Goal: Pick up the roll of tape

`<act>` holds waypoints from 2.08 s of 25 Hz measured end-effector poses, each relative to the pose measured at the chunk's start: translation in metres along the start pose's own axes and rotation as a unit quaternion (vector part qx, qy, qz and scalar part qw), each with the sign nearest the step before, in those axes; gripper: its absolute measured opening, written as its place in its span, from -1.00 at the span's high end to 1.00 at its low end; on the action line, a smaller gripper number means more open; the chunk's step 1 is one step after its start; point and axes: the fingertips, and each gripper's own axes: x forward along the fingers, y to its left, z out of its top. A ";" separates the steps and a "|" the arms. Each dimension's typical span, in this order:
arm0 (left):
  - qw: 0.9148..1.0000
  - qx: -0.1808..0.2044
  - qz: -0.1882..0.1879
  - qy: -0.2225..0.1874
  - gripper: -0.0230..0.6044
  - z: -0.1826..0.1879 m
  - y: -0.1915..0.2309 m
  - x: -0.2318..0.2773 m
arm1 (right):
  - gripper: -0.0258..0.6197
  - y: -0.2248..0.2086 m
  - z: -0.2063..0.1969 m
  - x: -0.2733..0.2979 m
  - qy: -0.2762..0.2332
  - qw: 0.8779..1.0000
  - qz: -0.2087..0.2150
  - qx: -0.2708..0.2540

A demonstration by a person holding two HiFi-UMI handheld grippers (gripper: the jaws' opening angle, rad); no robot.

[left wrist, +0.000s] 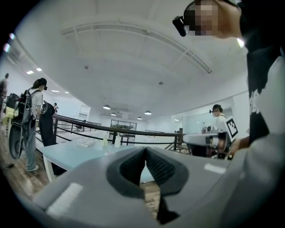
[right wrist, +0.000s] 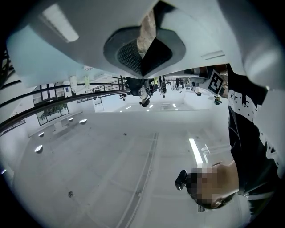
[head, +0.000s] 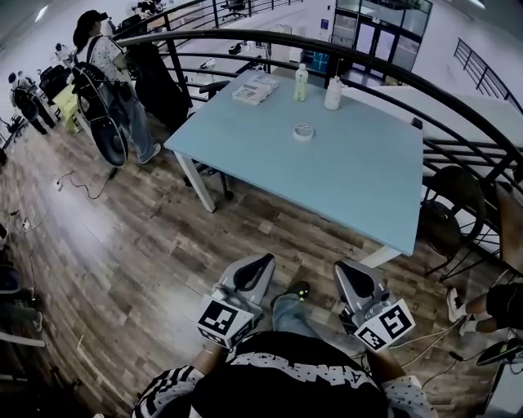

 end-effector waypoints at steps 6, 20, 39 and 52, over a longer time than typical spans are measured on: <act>1.000 0.004 -0.006 0.008 0.93 0.004 0.015 0.025 | 0.93 -0.022 0.001 0.018 0.002 1.000 -0.002 0.009; 1.000 0.006 -0.008 0.017 0.93 0.005 0.060 0.096 | 0.93 -0.089 -0.005 0.068 0.007 1.000 -0.009 0.024; 1.000 0.011 0.000 0.028 0.93 0.021 0.112 0.178 | 0.93 -0.168 0.005 0.132 0.007 0.999 -0.005 0.035; 1.000 0.014 0.012 0.025 0.93 0.026 0.153 0.225 | 0.93 -0.211 0.007 0.182 0.006 0.999 0.012 0.032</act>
